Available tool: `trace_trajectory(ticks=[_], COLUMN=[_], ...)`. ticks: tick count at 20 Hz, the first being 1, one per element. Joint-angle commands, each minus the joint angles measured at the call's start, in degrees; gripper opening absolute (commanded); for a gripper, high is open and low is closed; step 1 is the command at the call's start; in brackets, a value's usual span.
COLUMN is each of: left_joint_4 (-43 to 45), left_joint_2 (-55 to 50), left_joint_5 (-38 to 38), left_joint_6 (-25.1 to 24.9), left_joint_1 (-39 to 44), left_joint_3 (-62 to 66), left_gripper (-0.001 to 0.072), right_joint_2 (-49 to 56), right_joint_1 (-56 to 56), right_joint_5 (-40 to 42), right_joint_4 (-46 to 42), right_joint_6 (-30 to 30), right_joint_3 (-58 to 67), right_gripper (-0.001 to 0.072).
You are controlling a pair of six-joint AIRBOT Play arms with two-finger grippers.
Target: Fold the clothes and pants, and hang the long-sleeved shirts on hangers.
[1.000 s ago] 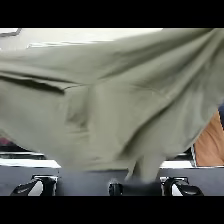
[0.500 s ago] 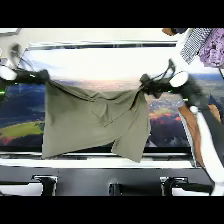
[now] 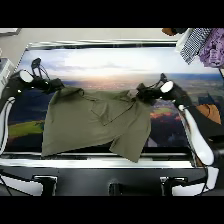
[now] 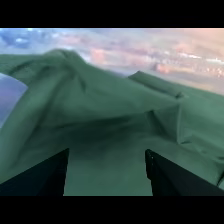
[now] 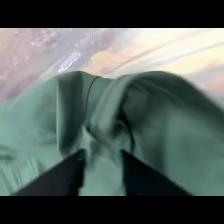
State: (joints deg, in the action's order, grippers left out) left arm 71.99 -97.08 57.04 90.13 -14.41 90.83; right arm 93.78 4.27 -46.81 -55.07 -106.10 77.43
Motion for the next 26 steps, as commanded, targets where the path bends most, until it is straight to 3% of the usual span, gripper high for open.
trace_trajectory(ticks=[1, 2, 6, 10, 13, 16, 26], left_joint_4=[1.29, 0.68, 1.97, 2.62, 2.62, 2.60, 2.62], left_joint_2=[5.18, 7.91, 18.91, 28.50, 30.03, 29.83, 29.90], left_joint_5=[15.21, 16.79, 16.90, 15.34, 16.37, 17.05, 20.28], left_joint_6=[1.03, 3.26, 2.45, 2.43, 2.45, 2.45, 3.43], left_joint_1=[-4.94, -7.06, -11.61, -12.31, -12.28, -12.28, -12.44], left_joint_3=[1.57, -0.13, -10.95, -22.53, -24.68, -24.68, -24.68], left_gripper=[0.0538, 0.0533, 0.0533, 0.0533, 0.0533, 0.0533, 0.0534], right_joint_2=[-7.87, -9.84, -12.98, -13.94, -13.94, -13.46, -4.79], right_joint_1=[-8.68, -11.72, -20.79, -22.18, -22.18, -22.18, -20.11], right_joint_5=[-14.34, -18.49, -35.80, -28.76, -22.49, -18.64, -20.00], right_joint_4=[0.17, 0.15, 0.26, 4.66, 9.66, 12.24, 18.23], right_joint_6=[14.73, 19.02, 34.71, 41.46, 45.09, 47.04, 49.75], right_joint_3=[0.17, 0.15, -4.57, -21.88, -29.75, -32.09, -32.09], right_gripper=[0.0386, 0.0388, 0.0386, 0.0386, 0.0388, 0.0388, 0.0387])
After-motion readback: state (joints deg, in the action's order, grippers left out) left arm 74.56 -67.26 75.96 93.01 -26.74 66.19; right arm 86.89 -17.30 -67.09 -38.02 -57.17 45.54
